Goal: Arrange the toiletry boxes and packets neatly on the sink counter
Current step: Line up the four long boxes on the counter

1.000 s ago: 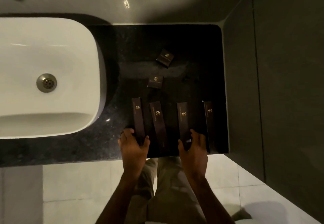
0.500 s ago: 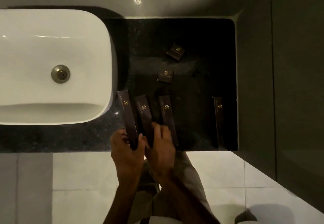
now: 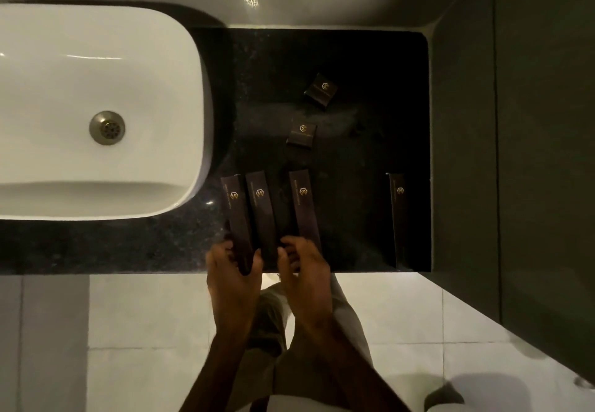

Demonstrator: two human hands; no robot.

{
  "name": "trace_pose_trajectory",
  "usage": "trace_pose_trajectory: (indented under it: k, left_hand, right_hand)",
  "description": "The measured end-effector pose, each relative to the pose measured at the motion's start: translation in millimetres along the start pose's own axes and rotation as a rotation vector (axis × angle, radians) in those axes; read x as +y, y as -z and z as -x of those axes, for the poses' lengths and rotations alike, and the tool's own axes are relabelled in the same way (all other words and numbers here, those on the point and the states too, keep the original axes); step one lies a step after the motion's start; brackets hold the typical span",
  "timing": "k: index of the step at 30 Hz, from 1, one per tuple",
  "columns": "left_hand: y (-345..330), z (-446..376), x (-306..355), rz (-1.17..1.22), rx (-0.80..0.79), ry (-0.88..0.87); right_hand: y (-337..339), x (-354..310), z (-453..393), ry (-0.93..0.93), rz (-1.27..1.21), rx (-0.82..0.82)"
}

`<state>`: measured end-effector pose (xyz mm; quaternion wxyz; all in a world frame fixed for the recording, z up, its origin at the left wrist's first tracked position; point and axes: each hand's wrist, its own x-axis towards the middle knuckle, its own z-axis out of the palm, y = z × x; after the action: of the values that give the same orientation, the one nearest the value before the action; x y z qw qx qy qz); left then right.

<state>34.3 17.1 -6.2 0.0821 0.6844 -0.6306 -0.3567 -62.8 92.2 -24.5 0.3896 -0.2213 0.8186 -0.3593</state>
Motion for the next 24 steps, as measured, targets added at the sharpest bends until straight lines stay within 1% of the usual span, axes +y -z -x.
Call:
trace_pose_trajectory:
  k: [3, 5, 7, 8, 10, 12, 14, 16, 18, 19, 22, 24]
  left_hand:
    - [-2, 7, 3, 0.005, -0.04, -0.029]
    - [-2, 15, 4, 0.008, -0.071, -0.104]
    - [-4, 23, 4, -0.004, -0.082, -0.157]
    - [-5, 26, 3, -0.013, -0.085, -0.154]
    - [-5, 30, 3, -0.007, -0.101, -0.098]
    - [-4, 34, 5, 0.041, -0.133, -0.071]
    - [-1, 36, 4, 0.027, -0.167, -0.159]
    - [0, 35, 0, 0.036, -0.224, -0.22]
    - [0, 29, -3, 0.048, -0.242, -0.218]
    - [-1, 24, -6, 0.026, -0.227, -0.212]
    - [-5, 3, -14, -0.092, -0.149, -0.229]
    - [-6, -11, -18, -0.202, -0.085, -0.241]
  right_hand:
    - [-4, -5, 2, -0.087, -0.232, -0.061]
    - [-10, -9, 1, -0.103, -0.286, -0.096]
    - [-14, -14, -1, -0.107, -0.239, -0.107]
    - [-16, -16, -2, -0.117, -0.186, -0.1]
    - [-18, -17, -3, -0.136, -0.077, -0.081]
    - [-18, -21, -3, -0.155, -0.024, -0.083]
    - [-17, -26, -4, -0.158, 0.01, -0.069]
    - [-10, -27, -5, -0.162, 0.033, -0.025]
    - [6, -20, -7, -0.185, 0.03, 0.032]
    - [15, -14, -7, -0.185, 0.054, 0.078]
    - [51, 11, -13, -0.168, 0.238, 0.29]
    - [70, 22, -19, -0.188, 0.316, 0.366]
